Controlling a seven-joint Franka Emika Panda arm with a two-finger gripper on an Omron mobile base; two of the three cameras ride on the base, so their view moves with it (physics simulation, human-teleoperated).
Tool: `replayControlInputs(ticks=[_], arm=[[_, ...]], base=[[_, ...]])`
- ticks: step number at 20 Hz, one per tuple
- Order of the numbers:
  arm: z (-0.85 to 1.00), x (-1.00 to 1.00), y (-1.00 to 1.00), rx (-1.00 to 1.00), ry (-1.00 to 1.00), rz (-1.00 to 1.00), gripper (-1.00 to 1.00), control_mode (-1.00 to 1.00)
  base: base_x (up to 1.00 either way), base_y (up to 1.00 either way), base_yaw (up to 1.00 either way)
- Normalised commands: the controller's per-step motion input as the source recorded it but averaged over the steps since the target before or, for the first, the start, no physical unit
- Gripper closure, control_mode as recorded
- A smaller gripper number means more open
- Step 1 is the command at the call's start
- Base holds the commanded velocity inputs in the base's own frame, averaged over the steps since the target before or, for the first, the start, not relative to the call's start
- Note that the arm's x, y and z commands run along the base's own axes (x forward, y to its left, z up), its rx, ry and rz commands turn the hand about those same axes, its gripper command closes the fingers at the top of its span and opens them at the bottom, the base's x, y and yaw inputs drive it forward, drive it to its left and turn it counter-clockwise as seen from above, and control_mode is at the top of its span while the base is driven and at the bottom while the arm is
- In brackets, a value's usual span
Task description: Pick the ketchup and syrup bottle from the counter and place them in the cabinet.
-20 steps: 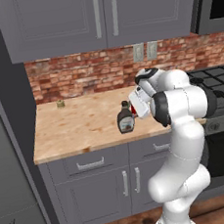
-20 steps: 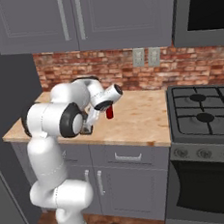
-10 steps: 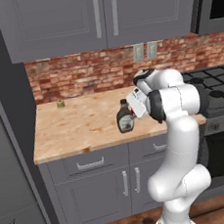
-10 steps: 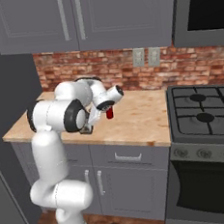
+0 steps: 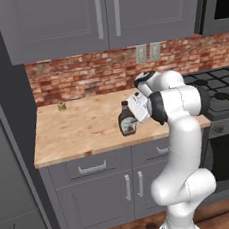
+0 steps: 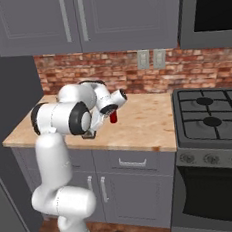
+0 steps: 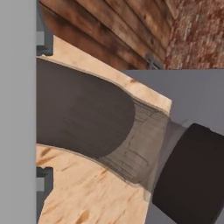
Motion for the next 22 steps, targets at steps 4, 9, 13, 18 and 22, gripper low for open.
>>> replayControlInputs(ticks=[4, 9, 13, 18, 22], arm=[[-0.15, 0.02, 0.19, 0.02, 0.00, 0.03, 1.00, -1.00], [0.00, 0.00, 0.01, 0.02, 0.00, 0.00, 1.00, -1.00], [0.06, -0.01, 0.00, 0.01, -0.01, 0.00, 1.00, -1.00], [0.27, -0.10, 0.00, 0.06, -0.06, 0.00, 1.00, -1.00], [0.41, -0.15, 0.00, 0.10, -0.07, -0.01, 1.00, -1.00]], base=[[0.00, 0.00, 0.00], [0.00, 0.00, 0.00], [0.00, 0.00, 0.00], [0.00, 0.00, 0.00], [0.00, 0.00, 0.00]])
